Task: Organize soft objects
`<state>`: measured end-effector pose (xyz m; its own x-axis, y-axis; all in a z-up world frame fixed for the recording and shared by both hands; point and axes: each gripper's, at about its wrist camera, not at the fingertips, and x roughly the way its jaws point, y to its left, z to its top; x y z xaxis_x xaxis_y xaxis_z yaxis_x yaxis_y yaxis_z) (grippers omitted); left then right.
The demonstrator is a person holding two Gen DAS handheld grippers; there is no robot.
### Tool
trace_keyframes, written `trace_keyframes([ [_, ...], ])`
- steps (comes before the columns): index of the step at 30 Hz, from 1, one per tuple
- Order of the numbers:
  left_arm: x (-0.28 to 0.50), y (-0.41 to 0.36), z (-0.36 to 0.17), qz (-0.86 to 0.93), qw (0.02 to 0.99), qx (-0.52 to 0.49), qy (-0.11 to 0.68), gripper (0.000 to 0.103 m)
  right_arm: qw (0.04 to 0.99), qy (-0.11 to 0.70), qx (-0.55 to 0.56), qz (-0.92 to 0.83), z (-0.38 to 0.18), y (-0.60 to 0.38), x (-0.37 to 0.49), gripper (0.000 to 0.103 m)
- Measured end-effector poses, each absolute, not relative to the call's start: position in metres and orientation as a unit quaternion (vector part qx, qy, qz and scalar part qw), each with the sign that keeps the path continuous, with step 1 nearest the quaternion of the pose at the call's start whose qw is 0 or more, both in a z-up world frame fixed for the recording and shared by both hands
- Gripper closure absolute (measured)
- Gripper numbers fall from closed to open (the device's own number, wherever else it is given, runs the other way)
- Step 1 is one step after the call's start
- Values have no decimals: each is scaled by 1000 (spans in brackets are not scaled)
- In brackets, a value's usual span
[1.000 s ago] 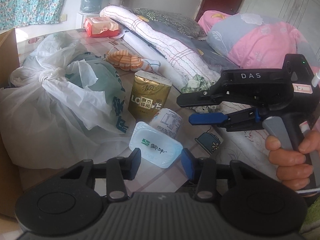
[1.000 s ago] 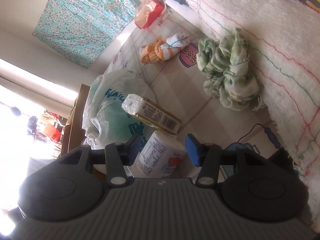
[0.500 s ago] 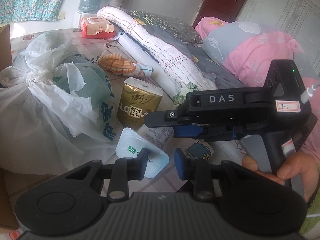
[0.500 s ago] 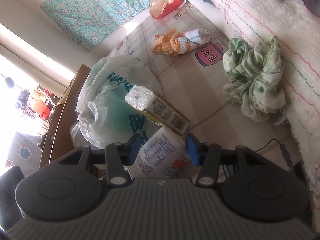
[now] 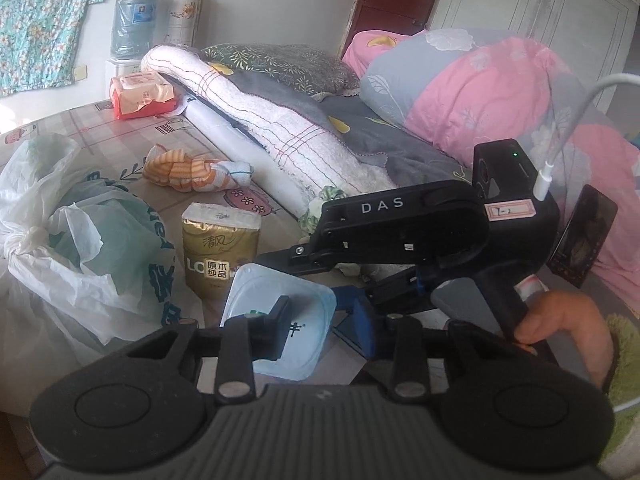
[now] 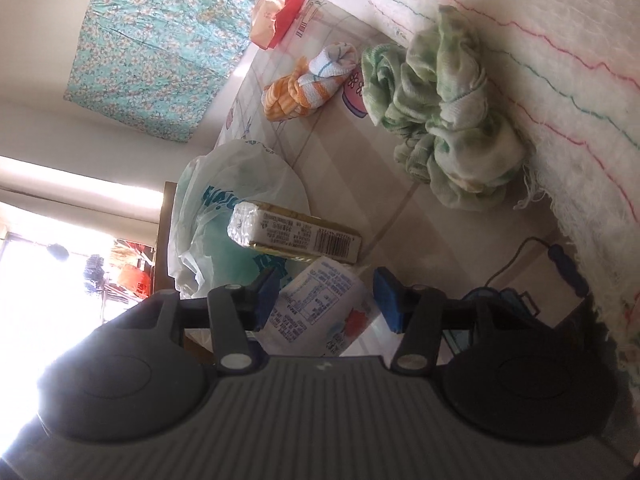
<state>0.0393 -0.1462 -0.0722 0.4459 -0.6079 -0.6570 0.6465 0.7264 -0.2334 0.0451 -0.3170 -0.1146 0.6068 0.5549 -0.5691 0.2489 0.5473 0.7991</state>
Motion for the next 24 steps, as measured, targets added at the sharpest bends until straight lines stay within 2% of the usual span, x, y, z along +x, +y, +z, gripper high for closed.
trace_keyframes([
  [7, 39, -164, -73, -385, 844, 51, 370, 69, 797, 420, 429, 66, -101, -325, 39, 51],
  [11, 36, -156, -70, -379, 849, 52, 364, 54, 805, 400, 433, 65, -96, -339, 35, 50],
  [19, 39, -126, -60, -353, 864, 25, 359, 47, 805, 377, 449, 89, -90, -347, 21, 49],
  [24, 42, -114, -63, -335, 867, 14, 370, 46, 799, 374, 459, 106, -89, -341, 21, 49],
])
